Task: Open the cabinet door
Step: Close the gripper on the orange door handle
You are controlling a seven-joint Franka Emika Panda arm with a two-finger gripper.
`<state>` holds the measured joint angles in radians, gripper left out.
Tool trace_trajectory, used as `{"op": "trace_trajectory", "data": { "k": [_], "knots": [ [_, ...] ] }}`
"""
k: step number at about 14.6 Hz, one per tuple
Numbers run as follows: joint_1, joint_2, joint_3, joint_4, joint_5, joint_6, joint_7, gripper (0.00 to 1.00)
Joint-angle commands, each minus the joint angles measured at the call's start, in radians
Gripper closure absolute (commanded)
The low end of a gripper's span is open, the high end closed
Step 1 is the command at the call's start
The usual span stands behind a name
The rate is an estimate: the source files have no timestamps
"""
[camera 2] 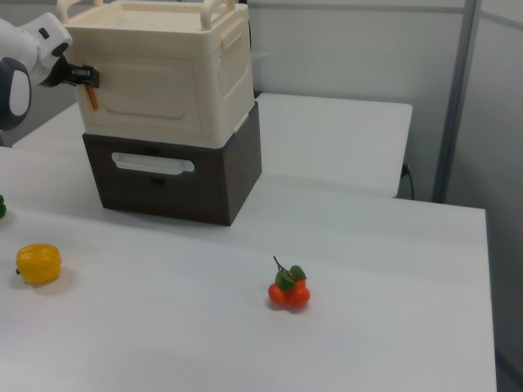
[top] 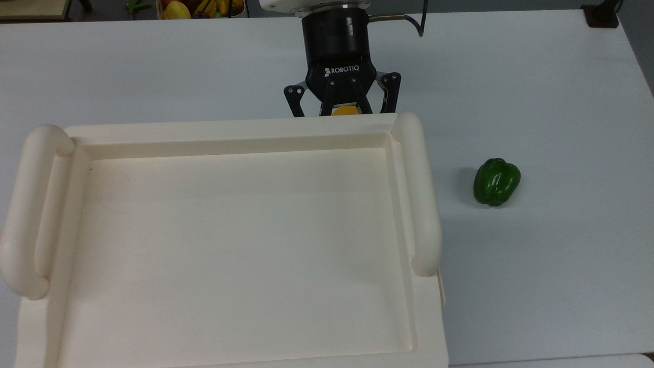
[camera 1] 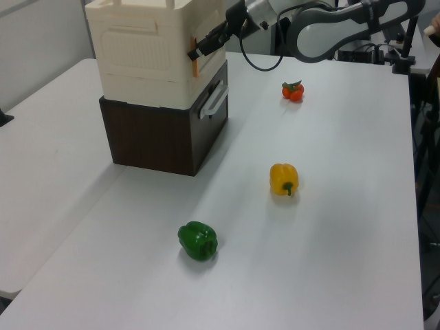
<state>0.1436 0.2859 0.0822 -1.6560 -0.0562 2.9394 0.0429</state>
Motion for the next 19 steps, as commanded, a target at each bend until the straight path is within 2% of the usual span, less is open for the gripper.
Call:
{"op": "trace_trajectory", "data": {
  "k": [1,3,6,13,19],
  "knots": [
    [0.008,0.022,-0.001,0.013,-0.046,0.035,0.032,0.58],
    [0.007,0.022,-0.001,0.013,-0.065,0.035,0.032,0.71],
    [0.007,0.021,-0.001,0.012,-0.079,0.035,0.032,1.0],
    [0.001,0.006,-0.001,0.002,-0.077,0.032,0.034,1.0],
    [-0.006,-0.071,0.001,-0.071,-0.07,0.018,0.034,1.0]
  ]
}}
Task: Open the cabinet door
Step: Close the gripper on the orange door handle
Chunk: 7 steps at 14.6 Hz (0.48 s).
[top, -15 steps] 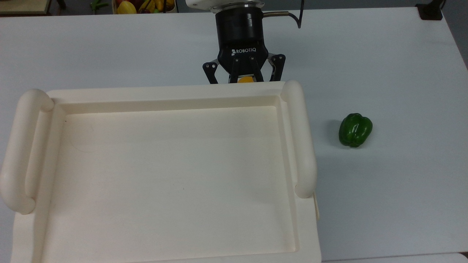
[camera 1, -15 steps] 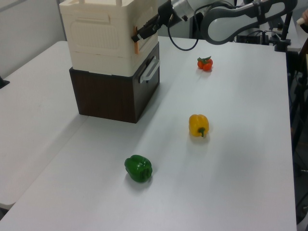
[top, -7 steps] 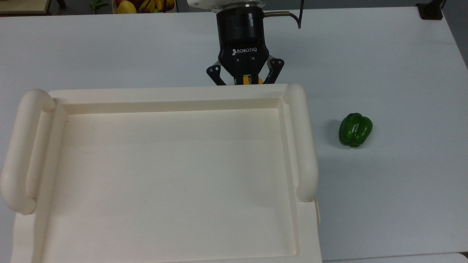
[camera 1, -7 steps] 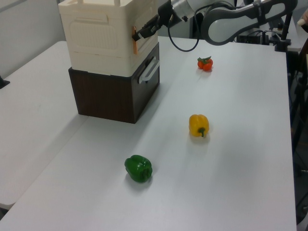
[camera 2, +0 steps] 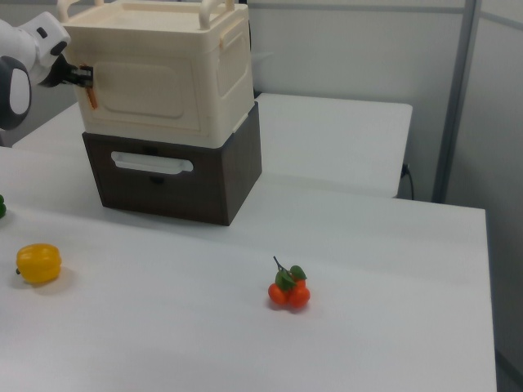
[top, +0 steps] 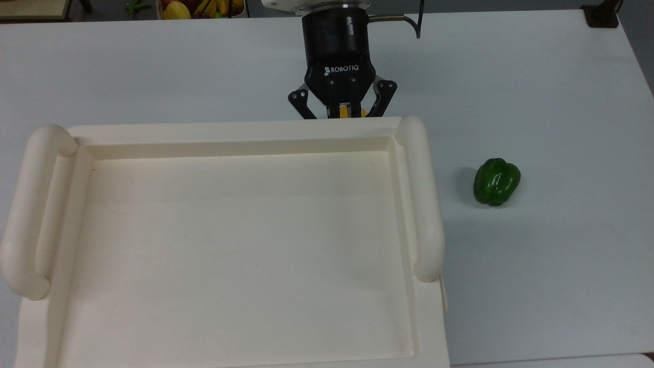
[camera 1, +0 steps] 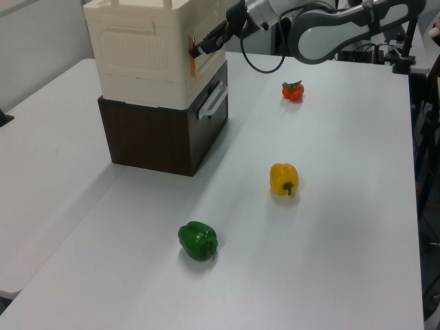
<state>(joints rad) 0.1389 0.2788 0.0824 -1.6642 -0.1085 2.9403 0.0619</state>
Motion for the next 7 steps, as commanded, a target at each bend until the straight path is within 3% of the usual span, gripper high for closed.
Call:
{"op": "trace_trajectory", "data": {
  "k": [1,7],
  "knots": [
    [-0.002,-0.072,0.0,-0.074,-0.016,0.017,0.016,1.0],
    [-0.019,-0.107,0.0,-0.086,-0.011,-0.078,0.038,1.0]
  ]
}}
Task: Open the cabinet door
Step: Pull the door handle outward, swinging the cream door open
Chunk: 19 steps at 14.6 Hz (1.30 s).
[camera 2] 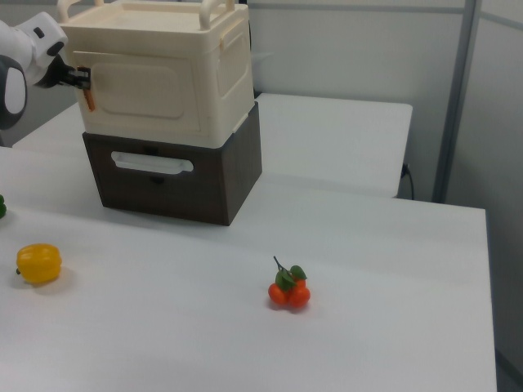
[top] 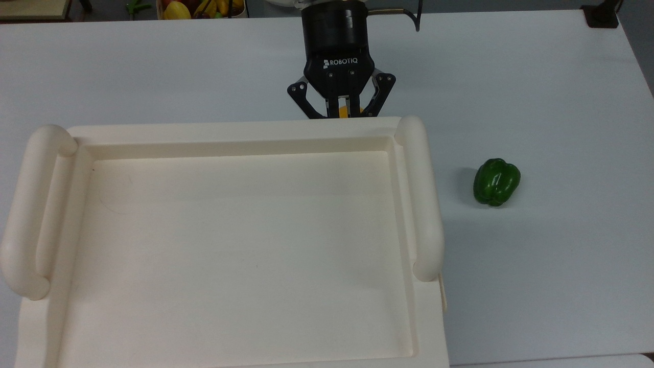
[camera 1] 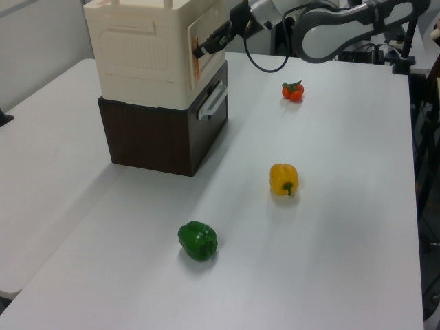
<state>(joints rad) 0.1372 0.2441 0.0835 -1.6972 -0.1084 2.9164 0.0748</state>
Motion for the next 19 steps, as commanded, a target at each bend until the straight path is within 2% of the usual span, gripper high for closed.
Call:
{"op": "trace_trajectory", "data": {
  "k": [1,6,8,9,14,16,19],
  "knots": [
    [-0.021,-0.081,-0.001,-0.055,-0.01,-0.074,0.026,1.0],
    [-0.042,-0.123,-0.001,-0.055,-0.01,-0.226,0.034,1.0],
    [-0.053,-0.132,-0.002,-0.055,-0.01,-0.279,0.036,0.73],
    [-0.053,-0.141,-0.002,-0.055,-0.01,-0.31,0.043,0.66],
    [-0.071,-0.204,-0.004,-0.05,-0.01,-0.528,0.125,0.36],
    [-0.096,-0.241,-0.002,-0.047,-0.01,-0.618,0.114,0.23],
    [-0.172,-0.293,-0.005,-0.045,-0.01,-0.784,0.044,0.12]
  ]
}}
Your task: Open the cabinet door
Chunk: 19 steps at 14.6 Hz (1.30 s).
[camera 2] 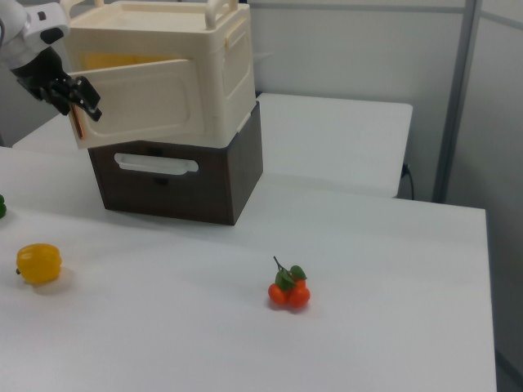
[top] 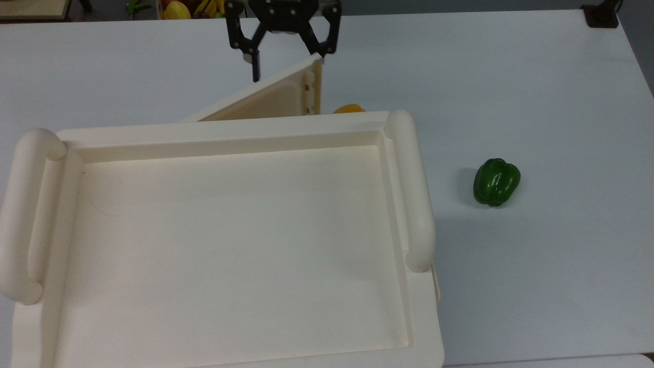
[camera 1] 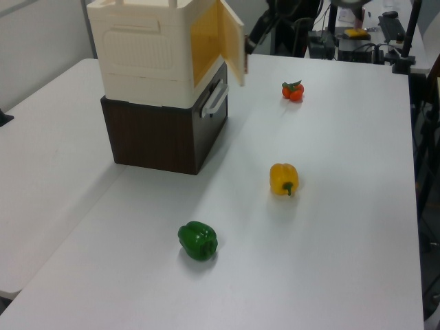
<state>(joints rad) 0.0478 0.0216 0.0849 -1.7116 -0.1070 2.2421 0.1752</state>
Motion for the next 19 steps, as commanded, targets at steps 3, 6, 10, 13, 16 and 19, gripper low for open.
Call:
{"op": "trace_trajectory", "data": {
  "k": [3,6,10,13,16,19],
  "knots": [
    [-0.146,-0.103,-0.02,-0.026,-0.011,-0.244,-0.179,0.05],
    [-0.163,-0.118,-0.082,-0.003,-0.016,-0.312,-0.227,0.0],
    [-0.163,-0.14,-0.146,0.023,-0.019,-0.412,-0.279,0.0],
    [-0.163,-0.172,-0.151,0.026,-0.02,-0.446,-0.276,0.0],
    [-0.149,-0.163,-0.145,0.088,-0.005,-0.554,-0.269,0.0],
    [-0.125,-0.161,-0.132,0.096,0.067,-0.628,-0.229,0.0]
  ]
}}
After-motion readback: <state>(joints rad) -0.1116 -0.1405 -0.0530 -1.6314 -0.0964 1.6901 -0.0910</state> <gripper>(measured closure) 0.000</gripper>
